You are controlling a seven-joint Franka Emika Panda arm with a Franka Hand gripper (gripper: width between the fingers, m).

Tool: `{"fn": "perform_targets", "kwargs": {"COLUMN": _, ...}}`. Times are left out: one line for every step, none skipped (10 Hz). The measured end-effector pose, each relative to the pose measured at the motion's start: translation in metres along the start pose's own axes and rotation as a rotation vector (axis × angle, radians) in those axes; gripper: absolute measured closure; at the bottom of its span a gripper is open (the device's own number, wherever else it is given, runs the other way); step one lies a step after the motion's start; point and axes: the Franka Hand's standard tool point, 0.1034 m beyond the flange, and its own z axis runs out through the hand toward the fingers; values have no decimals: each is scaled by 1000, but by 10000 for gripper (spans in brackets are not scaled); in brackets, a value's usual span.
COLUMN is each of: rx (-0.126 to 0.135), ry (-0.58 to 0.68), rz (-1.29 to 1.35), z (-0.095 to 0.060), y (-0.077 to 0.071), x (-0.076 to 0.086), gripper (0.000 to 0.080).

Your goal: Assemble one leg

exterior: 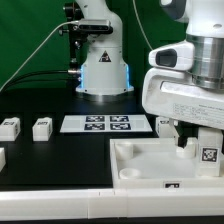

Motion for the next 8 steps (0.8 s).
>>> {"fn": "perform_targets", "kwargs": {"rx": -1, "ry": 1, "rz": -105, "z": 0, "y": 1, "x": 1, "gripper": 150}}
{"fn": "perform_targets", "kwargs": {"rx": -2, "ry": 2, "rz": -211, "z": 0, "y": 1, "x": 1, "gripper": 150}}
{"fn": "perform_targets", "kwargs": {"rx": -2, "ry": 2, "rz": -245, "z": 0, "y": 1, "x": 1, "gripper": 150}}
{"fn": "perform_targets", "kwargs": {"rx": -2, "ry": 2, "rz": -248, "z": 0, "y": 1, "x": 1, "gripper": 197}}
{"fn": "perform_targets", "kwargs": {"rx": -2, "ry": 2, "rz": -248, "z": 0, "y": 1, "x": 1, "gripper": 197}}
{"fn": "perform_targets", "kwargs": {"rx": -2, "ry": 2, "rz": -248, "z": 0, "y": 1, "x": 1, "gripper": 387}}
{"fn": "perform_targets", "kwargs": {"rx": -2, "ry": 2, "rz": -248, "z": 0, "y": 1, "x": 1, "gripper": 387}}
{"fn": "perform_targets", "kwargs": {"rx": -2, "ry": 2, "rz": -248, "z": 0, "y": 2, "x": 1, "gripper": 512}}
